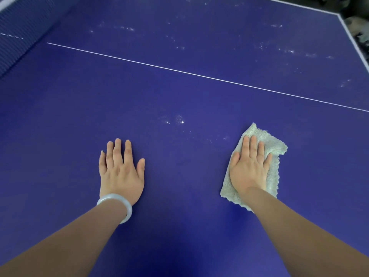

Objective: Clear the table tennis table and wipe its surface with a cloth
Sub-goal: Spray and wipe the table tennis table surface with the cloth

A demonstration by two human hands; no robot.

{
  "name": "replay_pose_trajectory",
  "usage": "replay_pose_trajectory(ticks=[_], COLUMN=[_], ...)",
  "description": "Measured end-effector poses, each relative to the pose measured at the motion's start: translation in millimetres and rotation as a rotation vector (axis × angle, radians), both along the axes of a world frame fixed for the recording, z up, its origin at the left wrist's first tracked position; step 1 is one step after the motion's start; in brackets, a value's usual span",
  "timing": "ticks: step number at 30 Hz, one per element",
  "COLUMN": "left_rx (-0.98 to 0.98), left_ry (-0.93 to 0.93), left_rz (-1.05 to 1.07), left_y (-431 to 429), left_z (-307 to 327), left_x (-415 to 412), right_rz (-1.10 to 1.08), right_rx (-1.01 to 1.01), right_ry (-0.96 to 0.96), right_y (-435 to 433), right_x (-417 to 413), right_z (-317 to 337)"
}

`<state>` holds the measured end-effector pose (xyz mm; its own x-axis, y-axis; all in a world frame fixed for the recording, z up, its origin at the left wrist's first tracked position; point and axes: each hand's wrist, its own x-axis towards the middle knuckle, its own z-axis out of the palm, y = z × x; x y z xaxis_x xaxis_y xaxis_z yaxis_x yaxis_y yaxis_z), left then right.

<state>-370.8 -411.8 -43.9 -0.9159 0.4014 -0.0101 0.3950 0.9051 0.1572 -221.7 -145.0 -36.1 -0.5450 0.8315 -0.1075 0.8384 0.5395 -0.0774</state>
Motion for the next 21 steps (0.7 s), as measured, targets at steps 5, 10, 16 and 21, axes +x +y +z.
replay_pose_trajectory(ticks=[5,10,16,21], left_rx=[-0.009,-0.019,-0.038,-0.053], left_ry=[0.01,0.006,0.003,-0.001], left_rz=[0.005,0.019,0.026,0.015], left_y=[0,0,2,0], left_z=[-1,-2,1,-1], left_x=[-1,-2,-2,-2], right_rz=[0.011,0.493,0.045,0.159], right_rx=[-0.027,-0.002,-0.023,-0.061], right_ry=[0.056,0.066,0.063,0.109], right_y=[-2,-28,40,7], right_x=[-82,-73,-59,-144], right_z=[-2,-3,1,2])
